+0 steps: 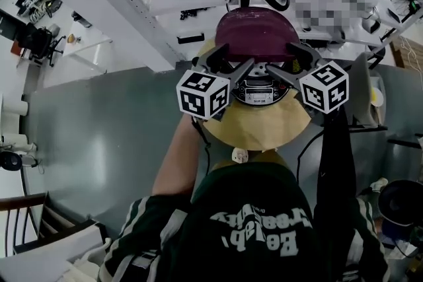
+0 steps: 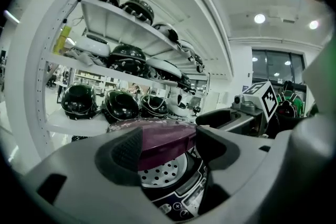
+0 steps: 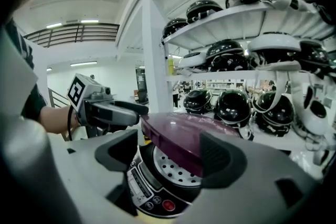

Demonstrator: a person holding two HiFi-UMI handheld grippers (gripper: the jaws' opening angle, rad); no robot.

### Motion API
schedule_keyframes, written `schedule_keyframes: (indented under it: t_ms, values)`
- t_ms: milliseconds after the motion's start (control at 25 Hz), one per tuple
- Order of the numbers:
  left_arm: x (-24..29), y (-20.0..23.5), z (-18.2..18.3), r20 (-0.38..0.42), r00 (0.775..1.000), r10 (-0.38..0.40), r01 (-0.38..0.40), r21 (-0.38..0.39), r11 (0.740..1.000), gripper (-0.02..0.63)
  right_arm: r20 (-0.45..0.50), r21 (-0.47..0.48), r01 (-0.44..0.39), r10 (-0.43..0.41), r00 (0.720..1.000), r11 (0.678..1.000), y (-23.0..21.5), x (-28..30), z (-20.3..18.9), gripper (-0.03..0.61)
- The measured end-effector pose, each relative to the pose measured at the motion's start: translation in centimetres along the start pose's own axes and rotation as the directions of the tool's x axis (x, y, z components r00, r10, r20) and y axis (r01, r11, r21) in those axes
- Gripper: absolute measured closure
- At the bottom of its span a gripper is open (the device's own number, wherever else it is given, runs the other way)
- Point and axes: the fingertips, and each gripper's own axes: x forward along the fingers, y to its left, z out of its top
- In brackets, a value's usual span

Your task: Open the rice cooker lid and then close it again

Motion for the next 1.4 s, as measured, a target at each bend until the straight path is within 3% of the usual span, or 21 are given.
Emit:
schedule_keyframes:
  t_ms: [600, 960, 1400]
  values:
    - [0.6, 0.0, -7.2, -0.109, 0.994, -0.023, 0.015, -0.076, 0.997, 0.305, -0.090, 0.039, -0.003, 0.006, 0.996, 0.999, 1.5, 2.3, -6.7, 0.241]
    - [1.0, 0.1, -9.5, -0.161, 0.987, -0.021, 0.008, -0.084, 0.996, 0.305, -0.128, 0.056, 0.001, 0.007, 0.992, 0.998, 1.6, 3.0, -8.8, 0.244]
    - [1.3, 0.3, -10.0, -0.166, 0.986, -0.002, -0.013, -0.091, 0.996, 0.305, -0.178, 0.032, 0.016, -0.010, 0.984, 0.999, 1.6, 3.4, -9.6, 0.244]
